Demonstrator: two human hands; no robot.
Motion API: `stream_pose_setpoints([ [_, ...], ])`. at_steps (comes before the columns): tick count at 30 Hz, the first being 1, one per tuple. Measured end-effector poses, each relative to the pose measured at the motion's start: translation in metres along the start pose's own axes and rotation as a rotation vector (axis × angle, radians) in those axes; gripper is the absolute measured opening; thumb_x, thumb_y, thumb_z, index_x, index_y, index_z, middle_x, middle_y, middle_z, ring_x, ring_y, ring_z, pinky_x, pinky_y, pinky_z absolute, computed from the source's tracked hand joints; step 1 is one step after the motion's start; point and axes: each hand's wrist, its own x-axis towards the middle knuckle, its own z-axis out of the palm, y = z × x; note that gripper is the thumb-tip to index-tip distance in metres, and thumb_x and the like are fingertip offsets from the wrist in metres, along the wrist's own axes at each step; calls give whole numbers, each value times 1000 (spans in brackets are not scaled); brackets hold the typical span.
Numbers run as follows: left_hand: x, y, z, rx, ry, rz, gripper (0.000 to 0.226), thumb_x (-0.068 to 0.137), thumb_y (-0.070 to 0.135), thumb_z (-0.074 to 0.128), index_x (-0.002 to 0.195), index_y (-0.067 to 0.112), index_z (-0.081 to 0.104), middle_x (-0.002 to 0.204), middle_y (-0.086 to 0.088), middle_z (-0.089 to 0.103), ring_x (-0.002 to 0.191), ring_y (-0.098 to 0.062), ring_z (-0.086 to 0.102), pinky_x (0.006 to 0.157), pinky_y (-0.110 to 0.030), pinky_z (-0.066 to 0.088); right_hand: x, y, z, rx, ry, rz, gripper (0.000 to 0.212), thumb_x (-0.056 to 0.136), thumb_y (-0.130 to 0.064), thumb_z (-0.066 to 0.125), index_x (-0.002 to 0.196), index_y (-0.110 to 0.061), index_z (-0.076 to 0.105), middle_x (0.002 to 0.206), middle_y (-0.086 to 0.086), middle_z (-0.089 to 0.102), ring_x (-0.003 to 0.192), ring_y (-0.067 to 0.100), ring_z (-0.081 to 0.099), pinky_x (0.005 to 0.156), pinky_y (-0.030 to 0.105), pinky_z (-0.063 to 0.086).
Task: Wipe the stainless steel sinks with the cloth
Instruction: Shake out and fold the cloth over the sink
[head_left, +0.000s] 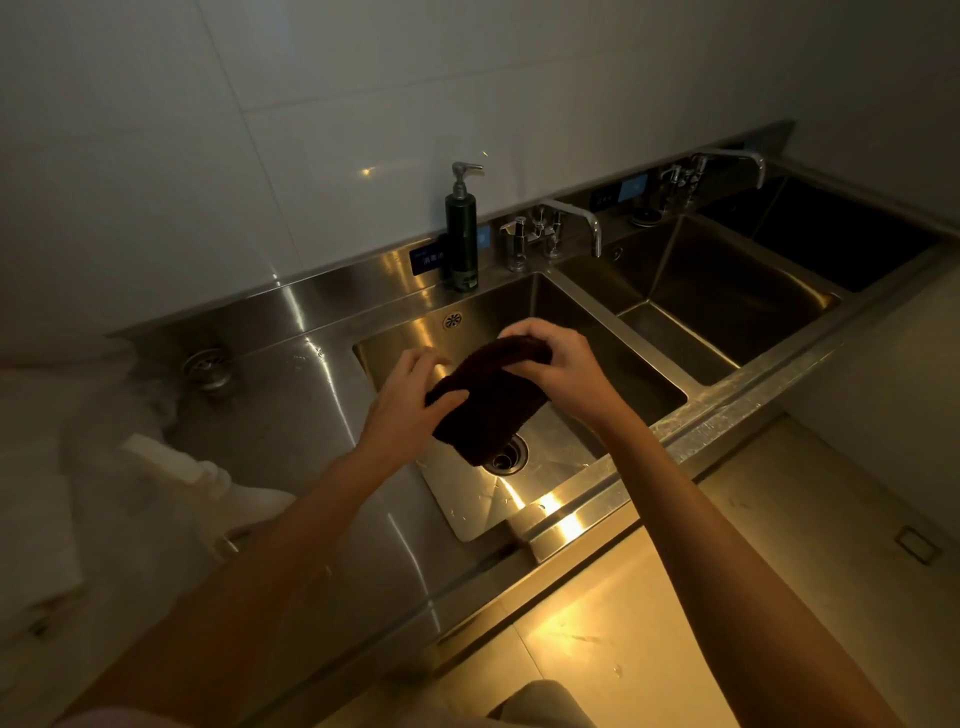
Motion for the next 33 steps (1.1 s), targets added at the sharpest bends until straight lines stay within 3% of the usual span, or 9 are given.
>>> stream_pose_setpoints([
  [2, 6, 14, -9, -35, -76, 56, 51, 85, 39, 66, 130, 27, 47, 129, 9, 46, 112, -4, 46, 88, -21, 40, 6, -9, 6, -130, -27, -39, 23, 89, -10, 60, 107, -23, 62, 108, -8, 61, 105, 7, 58, 91, 31, 52],
  [5, 15, 33, -17, -53, -128, 100, 45, 82, 35, 70, 124, 24, 56, 114, 7, 61, 104, -6, 56, 89, -24, 47, 6, -13, 18, -249, -77, -31, 29, 87, -6, 61, 111, -21, 62, 109, -6, 62, 105, 10, 59, 92, 39, 52],
  [10, 21, 39, -20, -35, -160, 83, 34, 81, 28, 73, 113, 24, 62, 93, 16, 61, 85, 6, 56, 68, -4, 42, -3, -10, 22, -89, -18, 24, 30, 83, -5, 67, 110, -17, 60, 104, -2, 67, 100, 12, 65, 90, 42, 55],
  [16, 13, 44, -12, -234, -208, 59, 20, 81, 26, 73, 89, 39, 60, 78, 17, 63, 76, 14, 58, 61, 1, 40, -19, -6, 5, 66, -10, 42, 28, 81, -6, 69, 103, -20, 60, 99, 0, 66, 96, 13, 65, 88, 30, 56],
  [19, 11, 47, -9, -393, -258, 4, 16, 81, 24, 72, 92, 33, 65, 83, 20, 68, 82, 7, 64, 65, -4, 46, -28, -1, 0, 147, 9, 46, 24, 81, -1, 68, 100, -14, 61, 102, 7, 66, 99, 16, 66, 87, 25, 55],
  [24, 9, 47, -10, -584, -363, -65, 14, 82, 21, 70, 95, 25, 70, 91, -2, 73, 88, -14, 71, 70, -18, 54, -36, 6, 1, 199, 113, 36, 11, 83, 2, 66, 92, -4, 63, 97, 17, 67, 94, 25, 68, 84, 32, 57],
  [29, 10, 45, -18, -645, -335, -132, 14, 84, 25, 66, 94, 17, 71, 88, 0, 74, 86, -11, 71, 65, -16, 52, -35, 4, 1, 218, 112, 9, 12, 80, 0, 70, 91, 0, 64, 101, 15, 68, 99, 23, 67, 91, 34, 55],
  [33, 11, 45, -22, -683, -279, -169, 12, 88, 21, 63, 96, 15, 69, 89, 2, 74, 88, -11, 71, 63, -16, 52, -39, 10, -9, 164, 68, 99, 8, 77, -12, 75, 81, -16, 69, 111, 0, 65, 108, 12, 61, 94, 33, 52],
])
